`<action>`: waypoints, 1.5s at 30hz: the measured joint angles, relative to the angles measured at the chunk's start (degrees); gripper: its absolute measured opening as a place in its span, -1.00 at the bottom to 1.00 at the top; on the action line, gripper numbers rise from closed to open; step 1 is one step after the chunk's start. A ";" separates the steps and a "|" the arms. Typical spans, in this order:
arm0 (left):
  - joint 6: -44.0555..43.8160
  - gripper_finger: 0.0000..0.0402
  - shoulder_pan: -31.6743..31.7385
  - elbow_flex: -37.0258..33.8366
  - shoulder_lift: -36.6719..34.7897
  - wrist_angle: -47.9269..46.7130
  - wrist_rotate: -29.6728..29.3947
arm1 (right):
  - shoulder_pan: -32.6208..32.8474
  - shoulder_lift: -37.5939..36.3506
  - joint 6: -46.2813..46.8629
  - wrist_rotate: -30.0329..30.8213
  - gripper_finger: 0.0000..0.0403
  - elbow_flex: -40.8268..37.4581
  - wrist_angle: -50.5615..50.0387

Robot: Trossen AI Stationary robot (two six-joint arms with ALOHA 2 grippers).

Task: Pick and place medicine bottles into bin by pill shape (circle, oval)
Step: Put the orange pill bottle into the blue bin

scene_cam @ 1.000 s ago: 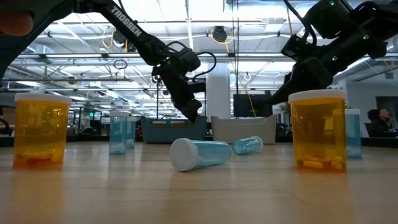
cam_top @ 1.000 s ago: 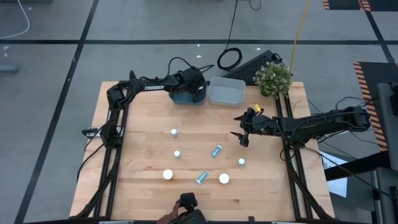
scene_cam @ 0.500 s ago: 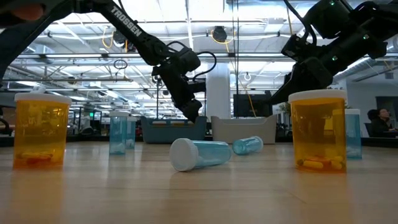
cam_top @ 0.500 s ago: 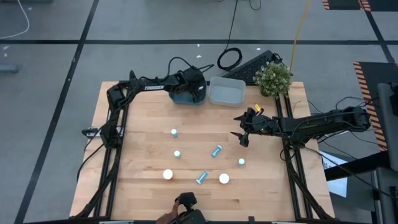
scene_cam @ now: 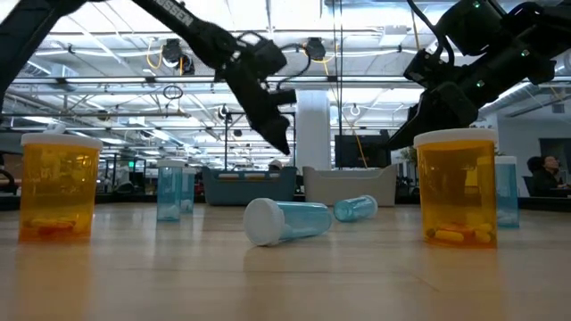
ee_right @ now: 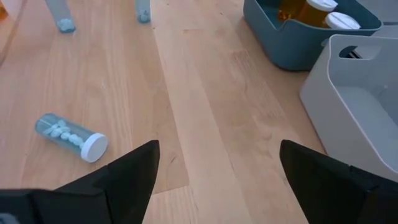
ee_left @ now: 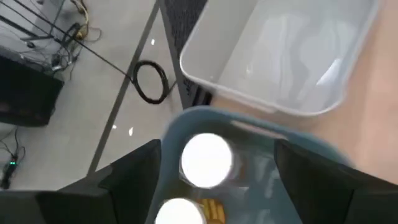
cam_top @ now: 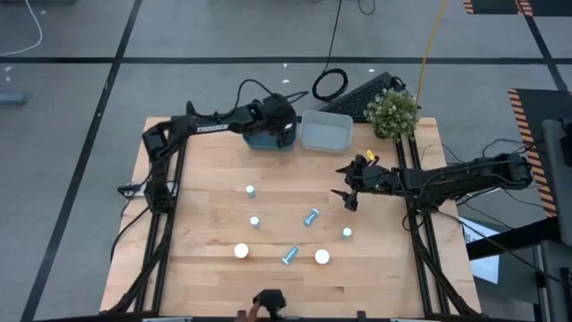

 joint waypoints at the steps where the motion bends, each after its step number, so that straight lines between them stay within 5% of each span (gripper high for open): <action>1: -0.88 0.57 -0.73 0.04 -1.04 -0.85 0.00 | 0.00 0.00 -0.03 0.00 0.61 0.00 -0.02; 12: -7.80 0.39 -17.19 0.11 -9.49 -17.30 1.84 | 0.02 0.00 0.97 -3.05 0.61 0.02 -2.28; 26: -20.74 0.34 -38.42 0.11 -9.70 -11.79 1.60 | 0.04 0.00 0.23 -6.27 0.61 0.02 -5.01; 35: -25.62 0.62 -49.50 0.09 -5.80 -0.78 -3.59 | 0.02 0.00 -3.79 -5.99 0.61 0.02 -4.98; 45: -30.53 0.98 -51.13 0.09 -1.91 5.34 -2.79 | 0.02 0.00 -7.39 -5.99 0.61 0.02 -4.86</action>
